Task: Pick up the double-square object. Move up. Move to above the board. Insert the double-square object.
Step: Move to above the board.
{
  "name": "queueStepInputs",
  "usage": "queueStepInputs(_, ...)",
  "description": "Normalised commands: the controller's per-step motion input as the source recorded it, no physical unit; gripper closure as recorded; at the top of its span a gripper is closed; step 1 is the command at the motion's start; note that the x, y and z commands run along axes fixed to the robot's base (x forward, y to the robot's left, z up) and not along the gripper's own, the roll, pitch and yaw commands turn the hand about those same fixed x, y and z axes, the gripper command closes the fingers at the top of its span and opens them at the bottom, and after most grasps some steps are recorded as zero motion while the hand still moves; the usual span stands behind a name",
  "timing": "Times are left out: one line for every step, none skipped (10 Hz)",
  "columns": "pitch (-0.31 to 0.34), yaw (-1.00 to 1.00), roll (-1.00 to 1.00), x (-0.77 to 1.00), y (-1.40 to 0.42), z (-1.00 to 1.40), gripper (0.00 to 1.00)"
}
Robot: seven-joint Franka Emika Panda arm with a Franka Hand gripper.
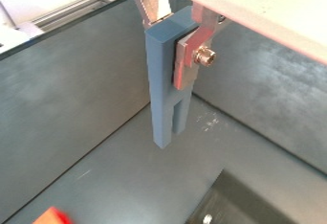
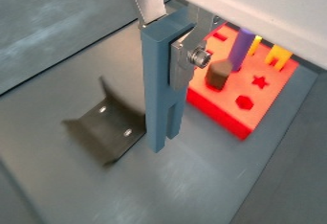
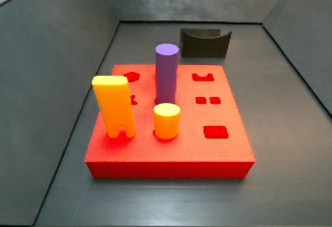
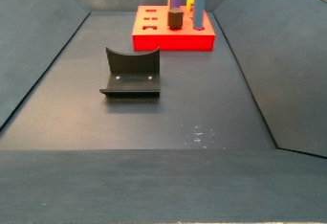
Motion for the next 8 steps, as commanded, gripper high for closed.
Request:
queueStepInputs(0.06, 0.03, 0.07, 0.05, -1.0, 0.23, 1.0)
queueStepInputs(0.049, 0.02, 0.06, 0.05, -1.0, 0.23, 1.0)
queueStepInputs(0.033, 0.02, 0.04, 0.05, -1.0, 0.23, 1.0)
queueStepInputs(0.028, 0.01, 0.01, 0.06, -1.0, 0.24, 1.0)
queueStepInputs(0.037, 0.01, 0.0, 0.06, -1.0, 0.24, 1.0)
queueStepInputs(0.045, 0.01, 0.0, 0.06, -1.0, 0.25, 1.0)
queueStepInputs(0.057, 0.01, 0.0, 0.07, -1.0, 0.25, 1.0)
queueStepInputs(0.08, 0.0, 0.0, 0.08, -1.0, 0.25, 1.0)
